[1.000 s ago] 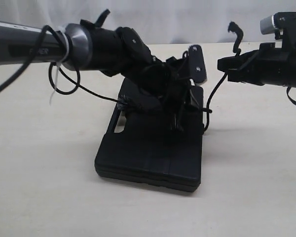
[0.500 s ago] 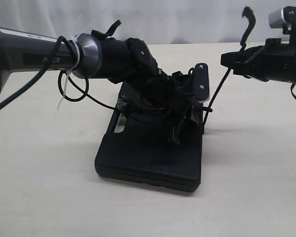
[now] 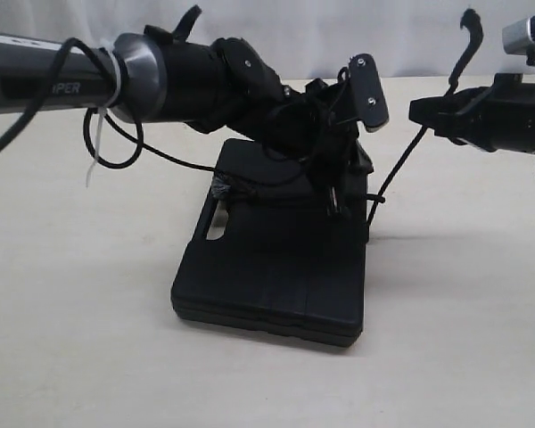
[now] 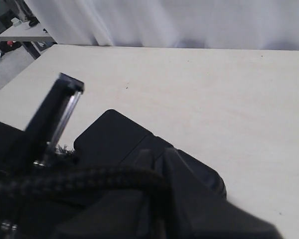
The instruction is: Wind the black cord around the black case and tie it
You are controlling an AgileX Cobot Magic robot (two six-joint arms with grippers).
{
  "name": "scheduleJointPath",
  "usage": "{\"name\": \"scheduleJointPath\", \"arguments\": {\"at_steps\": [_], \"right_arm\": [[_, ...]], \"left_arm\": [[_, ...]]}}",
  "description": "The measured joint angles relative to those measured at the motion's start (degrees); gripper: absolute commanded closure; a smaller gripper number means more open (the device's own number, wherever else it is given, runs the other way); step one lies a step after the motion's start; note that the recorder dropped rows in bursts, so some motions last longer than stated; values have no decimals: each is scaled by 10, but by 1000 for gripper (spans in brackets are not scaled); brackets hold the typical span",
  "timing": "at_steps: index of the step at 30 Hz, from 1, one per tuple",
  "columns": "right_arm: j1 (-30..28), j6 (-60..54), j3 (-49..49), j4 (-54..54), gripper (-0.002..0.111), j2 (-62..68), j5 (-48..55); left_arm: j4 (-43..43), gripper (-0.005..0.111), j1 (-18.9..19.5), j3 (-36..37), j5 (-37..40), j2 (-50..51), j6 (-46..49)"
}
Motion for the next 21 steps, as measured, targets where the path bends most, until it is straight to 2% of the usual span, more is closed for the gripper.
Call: {"name": "scheduleJointPath", "arguments": {"at_steps": [6,11,21], "right_arm": [[-1,0,1,0,104,-1,6],[-1,0,1,0,104,-1,7],[-1,0,14,8,104,-1,-47]], "left_arm": [[-5,107,-2,0,5,38,2],[-4,107,-2,0,42,42,2],[60,107,-2,-2,64,41,-25]]}}
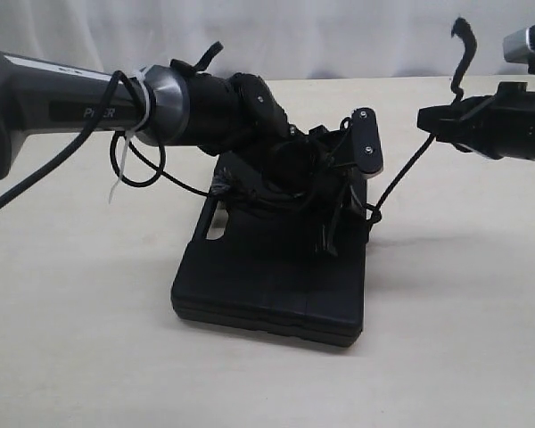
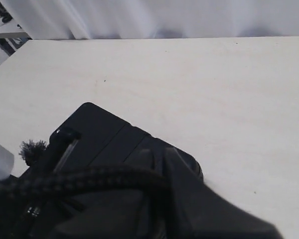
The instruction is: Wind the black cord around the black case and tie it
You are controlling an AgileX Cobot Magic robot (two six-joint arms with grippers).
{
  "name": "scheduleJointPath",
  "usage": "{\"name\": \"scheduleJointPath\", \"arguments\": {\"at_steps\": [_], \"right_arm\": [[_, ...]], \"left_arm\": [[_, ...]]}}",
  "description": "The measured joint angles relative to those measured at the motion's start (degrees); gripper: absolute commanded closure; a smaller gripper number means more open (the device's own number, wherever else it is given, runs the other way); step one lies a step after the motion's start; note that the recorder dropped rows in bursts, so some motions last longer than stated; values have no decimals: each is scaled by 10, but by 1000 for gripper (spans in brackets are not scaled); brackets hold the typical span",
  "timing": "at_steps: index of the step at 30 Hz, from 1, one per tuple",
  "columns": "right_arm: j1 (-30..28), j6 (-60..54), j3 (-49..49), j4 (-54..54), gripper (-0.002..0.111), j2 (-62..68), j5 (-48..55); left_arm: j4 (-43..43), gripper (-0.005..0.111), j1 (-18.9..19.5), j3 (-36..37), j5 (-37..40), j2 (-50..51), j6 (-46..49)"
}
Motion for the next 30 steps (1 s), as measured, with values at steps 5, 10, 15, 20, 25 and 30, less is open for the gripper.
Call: {"name": "scheduleJointPath", "arguments": {"at_steps": [5,10,15,20,25,30], "right_arm": [[0,0,12,1,104,0,-93],[-1,-2,14,1,104,-1,-149],[-1,-9,14,-2,104,-2,-238],[1,-6,17,-3,104,-2,-310],[0,-5,17,0,104,5,-302],[0,-5,17,0,104,14,-297]], "left_arm": [[3,107,0,0,-1,0,-7],[6,107,3,0,-6,0,-20],[14,107,8,0,-8,0,-29],[59,107,8,0,-18,-2,-70],[76,107,14,0,-23,-5,-87],[87,107,14,0,-50,-5,-115]]}}
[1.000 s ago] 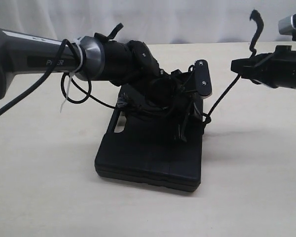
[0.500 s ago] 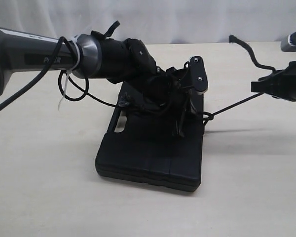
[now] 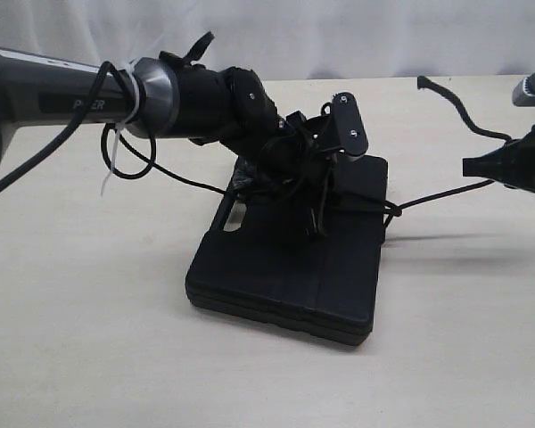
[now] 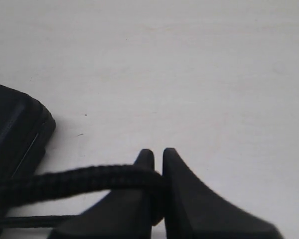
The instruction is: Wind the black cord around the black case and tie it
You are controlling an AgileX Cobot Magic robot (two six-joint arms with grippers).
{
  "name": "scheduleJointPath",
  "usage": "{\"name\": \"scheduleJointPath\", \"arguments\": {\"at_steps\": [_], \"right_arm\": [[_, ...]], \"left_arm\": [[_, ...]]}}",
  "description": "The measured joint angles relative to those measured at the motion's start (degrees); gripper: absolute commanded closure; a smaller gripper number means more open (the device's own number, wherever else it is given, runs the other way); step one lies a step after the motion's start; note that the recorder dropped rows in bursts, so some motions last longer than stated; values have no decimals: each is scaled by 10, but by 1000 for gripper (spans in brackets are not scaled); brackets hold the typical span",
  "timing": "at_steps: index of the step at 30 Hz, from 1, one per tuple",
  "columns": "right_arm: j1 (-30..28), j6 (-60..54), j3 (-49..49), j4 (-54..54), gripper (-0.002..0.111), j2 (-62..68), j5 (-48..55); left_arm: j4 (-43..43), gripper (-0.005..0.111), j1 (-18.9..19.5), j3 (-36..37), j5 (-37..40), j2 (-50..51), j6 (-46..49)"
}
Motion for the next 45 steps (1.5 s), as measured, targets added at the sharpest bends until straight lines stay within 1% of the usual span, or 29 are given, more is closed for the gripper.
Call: {"name": "scheduleJointPath", "arguments": {"at_steps": [7,9,12,13,14,15,16,18,19,21,24,26,28,30,31,34,38,41,43,44,45], "right_arm": [[0,13,0,0,104,4,-43],[1,23,0,0,99,12,-55],[1,27,0,1,82,34,-66],[0,27,-1,1,75,41,-69],[0,29,-2,1,60,51,-75],[0,38,-6,1,54,62,-87],[0,44,-9,1,46,68,-104],[0,66,-11,1,40,72,-163],[-1,80,-11,1,39,72,-202],[-2,89,-12,1,39,69,-228],[-2,101,-16,1,39,66,-239],[-2,128,-33,1,39,66,-246],[-3,136,-39,2,39,57,-185],[-3,134,-49,2,39,41,-55],[-3,133,-50,2,39,34,-33],[-3,133,-51,-6,39,4,-15],[-3,145,-51,-50,39,-62,15],[-3,147,-31,-62,40,-129,-11],[-3,147,-17,-63,46,-167,-45],[-3,147,-11,-63,53,-180,-60],[-3,147,-1,-63,56,-204,-94]], "left_arm": [[108,107,0,0,-19,-1,-114],[125,107,0,0,-19,-1,-131],[134,107,0,0,-19,-2,-142],[135,107,0,0,-19,-2,-143],[136,107,0,0,-19,-2,-145],[136,107,0,0,-18,-2,-146],[136,107,0,0,-17,-2,-146],[140,107,1,-1,-14,-2,-146],[143,107,1,-4,-12,-2,-146],[142,107,1,-4,-11,-2,-146],[143,107,1,-4,-10,-2,-147],[144,107,2,-4,-7,-2,-147],[144,107,2,-4,-5,-2,-147],[144,107,5,-4,-2,-2,-147],[144,107,5,-4,-1,-2,-147],[144,107,5,-4,0,-2,-147],[144,107,5,-4,0,-2,-147],[134,107,6,-4,1,-2,-147],[133,107,7,-4,1,-2,-147],[132,107,7,-4,2,-2,-147],[128,107,7,-4,1,-2,-147]]}}
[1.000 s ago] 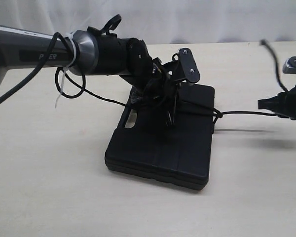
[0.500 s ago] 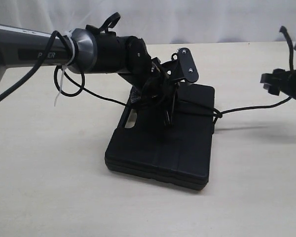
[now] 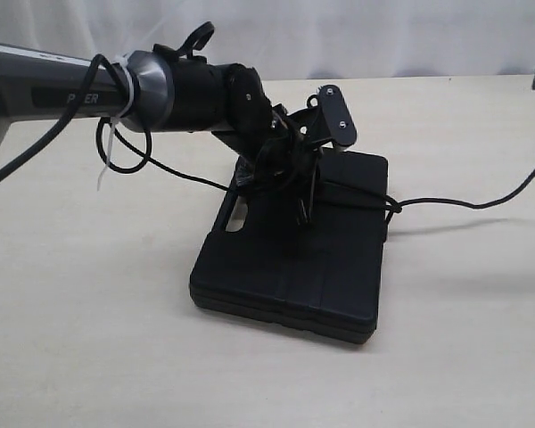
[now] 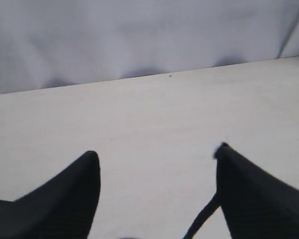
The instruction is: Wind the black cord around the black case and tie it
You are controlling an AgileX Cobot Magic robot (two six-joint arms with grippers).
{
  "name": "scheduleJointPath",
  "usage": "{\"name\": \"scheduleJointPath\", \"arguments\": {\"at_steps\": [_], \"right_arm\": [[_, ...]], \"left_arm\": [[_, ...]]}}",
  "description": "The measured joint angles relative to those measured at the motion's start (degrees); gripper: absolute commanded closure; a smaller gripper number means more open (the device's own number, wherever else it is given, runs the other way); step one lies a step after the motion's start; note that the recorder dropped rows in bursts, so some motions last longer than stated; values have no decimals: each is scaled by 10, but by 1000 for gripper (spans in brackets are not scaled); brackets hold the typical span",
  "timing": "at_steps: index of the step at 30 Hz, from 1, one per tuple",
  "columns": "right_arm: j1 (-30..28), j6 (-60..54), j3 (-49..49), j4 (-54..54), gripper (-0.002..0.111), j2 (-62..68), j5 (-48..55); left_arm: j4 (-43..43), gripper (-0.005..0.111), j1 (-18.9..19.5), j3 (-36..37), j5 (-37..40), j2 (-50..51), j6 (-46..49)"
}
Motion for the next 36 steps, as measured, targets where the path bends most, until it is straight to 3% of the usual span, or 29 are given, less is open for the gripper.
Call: {"name": "scheduleJointPath", "arguments": {"at_steps": [4,9,22,30,36], "right_arm": [[0,1,17,6,73,-41,-38],[0,1,29,8,103,-49,8],[0,53,7,-120,104,168,360],[1,60,-10,-114,104,237,338],[1,-27,-30,-9,104,292,327]], "left_arm": [[-4,107,0,0,0,0,0],[-4,107,0,0,0,0,0],[-6,107,0,2,38,-19,0],[-2,107,0,5,67,-53,0],[-2,107,0,5,98,-60,0]]}}
